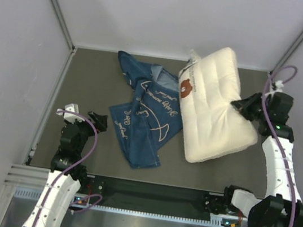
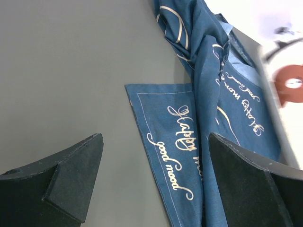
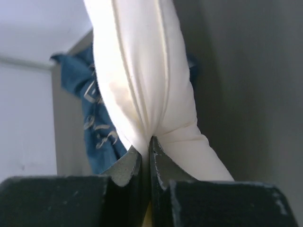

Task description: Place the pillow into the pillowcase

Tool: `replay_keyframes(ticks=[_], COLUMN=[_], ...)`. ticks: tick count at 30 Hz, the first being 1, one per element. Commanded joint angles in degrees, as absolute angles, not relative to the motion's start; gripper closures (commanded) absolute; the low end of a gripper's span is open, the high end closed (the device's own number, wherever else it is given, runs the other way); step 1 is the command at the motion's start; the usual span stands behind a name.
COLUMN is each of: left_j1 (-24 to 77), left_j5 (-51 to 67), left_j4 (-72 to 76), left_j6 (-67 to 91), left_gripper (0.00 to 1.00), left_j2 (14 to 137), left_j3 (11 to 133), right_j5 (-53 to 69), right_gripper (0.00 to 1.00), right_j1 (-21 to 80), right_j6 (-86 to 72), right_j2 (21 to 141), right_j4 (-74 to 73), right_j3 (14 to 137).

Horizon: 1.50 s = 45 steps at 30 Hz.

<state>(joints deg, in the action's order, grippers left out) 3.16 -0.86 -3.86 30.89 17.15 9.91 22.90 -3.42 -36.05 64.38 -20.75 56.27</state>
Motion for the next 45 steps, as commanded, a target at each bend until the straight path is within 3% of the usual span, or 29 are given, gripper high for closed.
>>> replay_keyframes(ticks=[1,3,4,5,10,16,18,27,38,45], left_j1=[3.2,3.2,3.2,3.2,3.2,3.2,3.2,3.3,3.2,3.2], left_j5=[-0.3,2.3,2.5,2.5,3.4,3.0,3.9,5.2,4.4,6.3], left_j4=[-0.5,-0.5,0.6,1.1,1.1,1.6,2.1,-2.8,-1.8,1.4], left_j6=[29.9,29.5,29.4,29.4,29.6,30.4,30.3,34.6,42.1,43.9], left_gripper=[0.03,0.03,0.03,0.03,0.02,0.02,0.02,0.04,0.03,0.05], left_j2=[17.4,17.7,17.8,18.1,22.2,29.3,30.9,32.2,37.4,44.6], left_j3=[9.4,9.4,9.5,9.6,10.8,13.0,13.1,14.5,15.1,15.8], right_j5=[27.8,26.6,20.4,18.6,15.5,-2.0,-2.6,2.8,4.2,-1.3], right_gripper=[0.99,0.31,0.06,0.00,0.00,0.00,0.00,0.01,0.23,0.28], right_j1=[-14.0,-16.8,-16.9,-16.9,-15.8,6.8,12.2,27.0,31.3,34.8], right_j6=[-38.1,-36.7,-35.3,-34.6,-31.0,-28.6,-29.1,-23.7,-32.5,-39.8], right_j2=[59.2,58.3,58.2,56.9,47.5,49.4,50.8,77.8,108.7,126.9], right_j4=[-17.9,-20.3,-23.4,-25.9,-23.9,-25.4,-23.1,-17.2,-9.8,-9.3], right_j3=[55.0,52.7,52.0,51.0,45.2,50.7,51.8,67.8,94.7,110.1])
